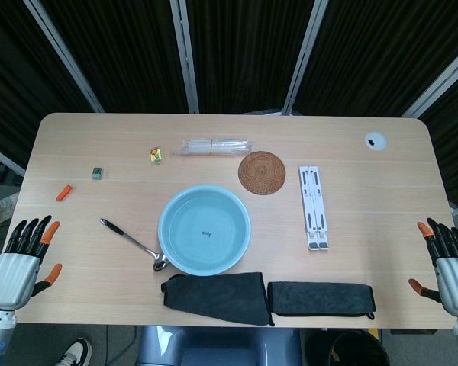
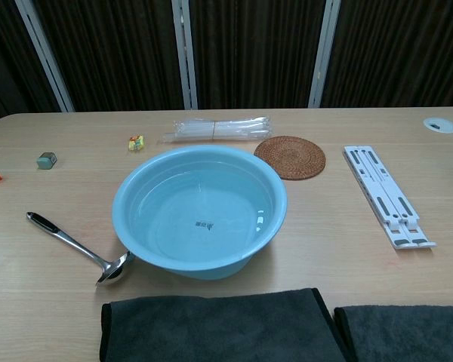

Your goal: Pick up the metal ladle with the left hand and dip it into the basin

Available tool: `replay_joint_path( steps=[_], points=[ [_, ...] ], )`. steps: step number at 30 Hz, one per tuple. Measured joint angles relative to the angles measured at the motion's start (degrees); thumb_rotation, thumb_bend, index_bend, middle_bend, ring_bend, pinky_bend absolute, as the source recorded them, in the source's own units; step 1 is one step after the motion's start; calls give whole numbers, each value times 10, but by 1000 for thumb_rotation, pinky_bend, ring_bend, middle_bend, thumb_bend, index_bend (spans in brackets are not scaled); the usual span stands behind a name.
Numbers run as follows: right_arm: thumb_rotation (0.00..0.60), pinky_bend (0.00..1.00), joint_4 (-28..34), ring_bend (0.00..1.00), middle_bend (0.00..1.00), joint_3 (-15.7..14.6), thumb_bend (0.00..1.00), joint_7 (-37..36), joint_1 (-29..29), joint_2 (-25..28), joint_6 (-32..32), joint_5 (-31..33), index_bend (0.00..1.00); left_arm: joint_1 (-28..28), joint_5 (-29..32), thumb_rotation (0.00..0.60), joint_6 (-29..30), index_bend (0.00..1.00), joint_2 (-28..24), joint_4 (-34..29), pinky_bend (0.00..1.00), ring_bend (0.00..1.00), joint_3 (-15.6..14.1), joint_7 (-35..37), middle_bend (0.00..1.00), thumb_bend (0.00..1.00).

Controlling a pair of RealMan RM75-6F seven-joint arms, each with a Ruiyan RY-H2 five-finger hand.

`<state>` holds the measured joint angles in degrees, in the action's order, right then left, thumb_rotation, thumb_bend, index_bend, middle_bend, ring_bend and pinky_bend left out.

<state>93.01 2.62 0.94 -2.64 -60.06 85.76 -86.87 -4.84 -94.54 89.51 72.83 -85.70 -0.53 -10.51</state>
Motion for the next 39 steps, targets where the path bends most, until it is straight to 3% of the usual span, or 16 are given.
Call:
replay_joint_path(
  steps=[6,9,14,19,27,32,39],
  points=[
    [600,0,0,0,0,2,0,-7,1,2,1,4,0,-7,11,600,-13,84,1,5,0,0,6,1,0,315],
    [600,0,-1,0,0,3,0,-10,2,3,2,5,0,-14,21,600,-25,185,2,17,0,0,13,6,0,316],
    [600,0,-3,0,0,6,0,-8,1,2,-3,15,0,-33,58,600,-74,408,-3,28,0,0,27,-3,0,428],
    [600,0,-5,0,0,11,0,-1,-3,1,-16,32,0,-64,93,600,-150,479,-10,31,0,0,37,-12,0,442],
    [600,0,-5,0,0,14,0,-2,-6,3,-23,41,0,-134,161,600,-269,443,17,75,0,0,61,-15,0,437],
    [600,0,-8,0,0,18,0,-13,-5,6,-23,48,0,-156,175,600,-285,404,54,120,0,0,72,-12,0,399],
    [600,0,-13,0,0,23,0,-33,-1,14,-21,56,0,-182,159,600,-301,360,109,195,0,0,68,34,0,271]
  ],
)
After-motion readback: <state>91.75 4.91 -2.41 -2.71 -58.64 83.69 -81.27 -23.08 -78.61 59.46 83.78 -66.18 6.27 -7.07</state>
